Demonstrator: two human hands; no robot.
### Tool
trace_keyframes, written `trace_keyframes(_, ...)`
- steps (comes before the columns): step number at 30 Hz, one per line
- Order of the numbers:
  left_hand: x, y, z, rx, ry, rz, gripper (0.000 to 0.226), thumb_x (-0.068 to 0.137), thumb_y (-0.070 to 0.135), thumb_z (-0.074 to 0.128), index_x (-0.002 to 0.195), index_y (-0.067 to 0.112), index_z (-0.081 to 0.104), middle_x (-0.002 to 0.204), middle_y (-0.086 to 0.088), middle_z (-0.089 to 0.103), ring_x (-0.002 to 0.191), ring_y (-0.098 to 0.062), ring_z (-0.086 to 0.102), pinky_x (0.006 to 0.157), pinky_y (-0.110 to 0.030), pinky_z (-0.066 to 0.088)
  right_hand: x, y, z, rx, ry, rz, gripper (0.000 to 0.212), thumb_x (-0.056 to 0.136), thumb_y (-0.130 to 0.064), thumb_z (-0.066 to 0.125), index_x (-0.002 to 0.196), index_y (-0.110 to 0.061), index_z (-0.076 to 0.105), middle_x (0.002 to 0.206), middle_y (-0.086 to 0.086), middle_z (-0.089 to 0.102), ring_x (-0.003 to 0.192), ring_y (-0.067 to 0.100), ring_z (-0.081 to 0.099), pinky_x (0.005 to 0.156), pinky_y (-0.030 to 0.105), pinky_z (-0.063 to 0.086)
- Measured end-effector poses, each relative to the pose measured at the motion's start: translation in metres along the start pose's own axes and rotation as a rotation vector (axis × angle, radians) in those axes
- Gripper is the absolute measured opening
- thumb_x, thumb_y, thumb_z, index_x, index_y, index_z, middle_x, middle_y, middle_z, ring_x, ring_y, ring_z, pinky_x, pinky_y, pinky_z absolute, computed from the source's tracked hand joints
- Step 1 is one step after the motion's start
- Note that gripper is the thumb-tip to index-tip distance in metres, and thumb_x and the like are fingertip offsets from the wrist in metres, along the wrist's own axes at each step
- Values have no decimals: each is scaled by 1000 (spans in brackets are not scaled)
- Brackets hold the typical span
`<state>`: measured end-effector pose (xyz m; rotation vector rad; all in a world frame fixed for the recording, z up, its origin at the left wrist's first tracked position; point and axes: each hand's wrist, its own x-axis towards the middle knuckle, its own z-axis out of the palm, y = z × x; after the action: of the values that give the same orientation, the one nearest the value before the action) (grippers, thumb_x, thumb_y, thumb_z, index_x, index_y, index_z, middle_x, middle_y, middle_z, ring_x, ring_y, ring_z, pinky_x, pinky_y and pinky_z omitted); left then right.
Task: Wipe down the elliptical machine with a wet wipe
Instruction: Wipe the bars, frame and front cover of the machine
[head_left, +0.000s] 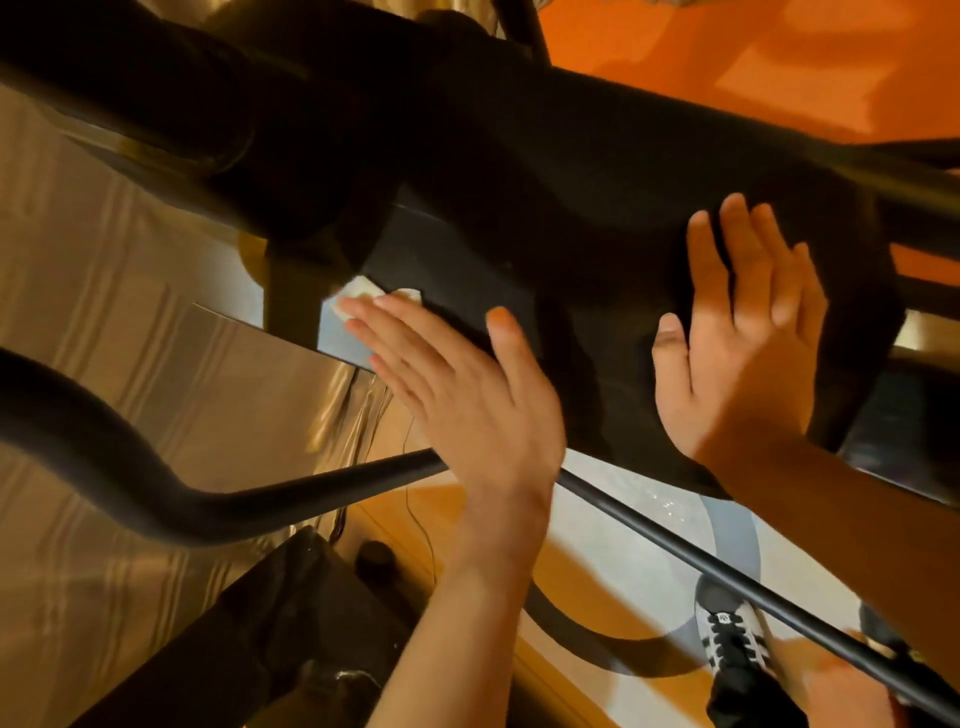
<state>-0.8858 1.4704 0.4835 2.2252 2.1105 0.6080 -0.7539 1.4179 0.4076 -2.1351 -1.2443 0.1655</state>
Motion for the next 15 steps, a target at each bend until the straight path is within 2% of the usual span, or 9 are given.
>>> trace_keyframes(5, 37, -23, -12, 52, 2, -22, 75, 104, 42, 1, 161, -6, -7, 170, -23, -19, 158, -30, -21, 126, -32, -18, 1, 1, 0, 8, -24, -12, 71, 97, -35, 42, 161, -9, 26, 166, 19, 24, 156, 37, 17, 126, 49, 9)
trace_keyframes(7, 50, -33, -17, 56, 12, -39, 71, 105, 37, 2, 161, -7, -5, 170, -20, -22, 157, -28, -24, 125, -32, -20, 0, 2, 0, 23, -10, -19, 71, 97, -35, 43, 160, -8, 27, 166, 19, 24, 155, 37, 18, 126, 50, 9)
trace_keyframes(10, 66, -38, -29, -47, 41, -83, 65, 109, 38, 8, 163, 7, -14, 170, -9, -26, 156, -17, -26, 129, -37, -13, -1, 3, 1, 81, 9, -23, 71, 95, -33, 47, 159, -7, 30, 165, 20, 26, 155, 38, 19, 127, 51, 10)
trace_keyframes(12, 81, -44, -36, -72, 57, -125, 61, 112, 33, 12, 164, 11, -11, 171, -6, -25, 154, -11, -29, 126, -30, -17, -1, 4, 4, 100, 8, -16, 72, 95, -34, 47, 159, -7, 29, 166, 20, 25, 154, 38, 19, 126, 52, 10)
trace_keyframes(15, 109, -49, -48, -115, 133, -167, 65, 108, 39, 13, 165, 10, -1, 174, -6, -10, 160, -16, -13, 123, -22, -15, -1, 6, 7, 140, 13, -28, 70, 97, -36, 44, 160, -8, 28, 166, 20, 24, 154, 40, 19, 126, 56, 12)
